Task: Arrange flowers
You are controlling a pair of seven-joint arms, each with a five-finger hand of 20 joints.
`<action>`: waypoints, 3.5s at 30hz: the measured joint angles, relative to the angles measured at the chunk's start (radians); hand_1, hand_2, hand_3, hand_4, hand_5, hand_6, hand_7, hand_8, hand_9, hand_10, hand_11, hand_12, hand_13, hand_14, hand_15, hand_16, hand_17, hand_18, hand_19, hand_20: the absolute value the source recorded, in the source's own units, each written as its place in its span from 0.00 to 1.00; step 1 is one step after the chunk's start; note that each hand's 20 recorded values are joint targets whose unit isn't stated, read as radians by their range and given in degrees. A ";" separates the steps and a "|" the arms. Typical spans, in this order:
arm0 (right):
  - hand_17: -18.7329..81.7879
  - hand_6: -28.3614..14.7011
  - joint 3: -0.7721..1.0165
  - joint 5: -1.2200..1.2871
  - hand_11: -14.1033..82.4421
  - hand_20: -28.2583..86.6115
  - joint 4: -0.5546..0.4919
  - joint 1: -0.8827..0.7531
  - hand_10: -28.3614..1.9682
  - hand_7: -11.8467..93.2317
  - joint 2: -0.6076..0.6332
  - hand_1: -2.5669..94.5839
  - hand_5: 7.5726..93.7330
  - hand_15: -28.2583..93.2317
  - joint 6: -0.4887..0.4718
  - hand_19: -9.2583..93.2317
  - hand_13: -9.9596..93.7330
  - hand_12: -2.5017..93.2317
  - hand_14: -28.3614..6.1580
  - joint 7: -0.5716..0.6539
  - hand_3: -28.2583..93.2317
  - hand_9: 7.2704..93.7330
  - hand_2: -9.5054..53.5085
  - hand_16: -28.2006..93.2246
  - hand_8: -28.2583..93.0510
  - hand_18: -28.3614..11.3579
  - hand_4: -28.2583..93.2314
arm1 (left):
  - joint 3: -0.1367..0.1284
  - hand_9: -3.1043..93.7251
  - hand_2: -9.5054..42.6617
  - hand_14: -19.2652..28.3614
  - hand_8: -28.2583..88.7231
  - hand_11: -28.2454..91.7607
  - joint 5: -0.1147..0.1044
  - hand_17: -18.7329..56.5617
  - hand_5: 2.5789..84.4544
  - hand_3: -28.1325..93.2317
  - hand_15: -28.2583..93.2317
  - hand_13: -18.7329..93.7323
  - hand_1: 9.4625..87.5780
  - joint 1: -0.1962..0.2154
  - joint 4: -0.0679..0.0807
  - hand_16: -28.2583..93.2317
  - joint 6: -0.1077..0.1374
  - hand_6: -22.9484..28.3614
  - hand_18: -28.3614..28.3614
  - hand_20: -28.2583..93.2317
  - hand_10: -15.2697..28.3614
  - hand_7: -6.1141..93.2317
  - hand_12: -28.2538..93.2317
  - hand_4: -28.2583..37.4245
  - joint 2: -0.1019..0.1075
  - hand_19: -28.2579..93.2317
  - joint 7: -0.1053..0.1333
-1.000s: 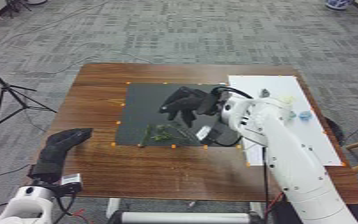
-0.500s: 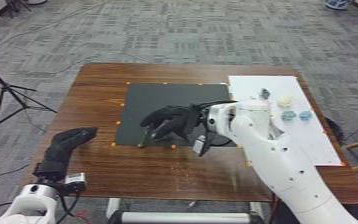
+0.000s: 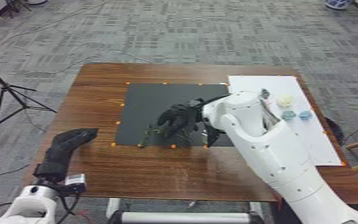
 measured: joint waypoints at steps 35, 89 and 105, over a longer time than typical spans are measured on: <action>0.72 0.57 0.209 0.635 0.22 0.69 -0.260 -0.111 0.42 0.21 0.157 0.20 0.38 0.67 -0.005 1.00 0.97 0.14 0.65 0.335 0.74 0.59 0.31 0.47 0.20 0.19 0.13 | 0.040 0.51 0.16 0.73 0.17 0.40 0.008 0.26 0.58 0.81 0.37 0.47 0.22 -0.039 0.009 0.25 -0.010 0.51 0.74 0.38 0.66 0.25 0.33 0.05 -0.010 0.34 -0.015; 0.71 0.55 0.251 0.583 0.23 0.69 -0.205 -0.243 0.50 0.30 0.162 0.21 0.57 0.68 -0.102 1.00 0.96 0.16 0.63 0.346 0.74 0.65 0.31 0.48 0.20 0.19 0.13 | 0.043 0.50 0.16 0.73 0.17 0.40 0.010 0.26 0.58 0.81 0.37 0.46 0.22 -0.064 0.016 0.25 -0.056 0.51 0.74 0.38 0.66 0.25 0.33 0.06 -0.019 0.34 -0.031; 0.71 0.57 0.222 0.515 0.23 0.69 -0.142 -0.206 0.50 0.26 0.122 0.21 0.56 0.68 -0.077 1.00 0.96 0.16 0.63 0.319 0.74 0.64 0.31 0.47 0.20 0.19 0.13 | 0.041 0.50 0.16 0.73 0.17 0.40 0.010 0.26 0.58 0.81 0.37 0.46 0.22 -0.061 0.014 0.25 -0.057 0.51 0.74 0.38 0.65 0.25 0.33 0.06 -0.026 0.34 -0.030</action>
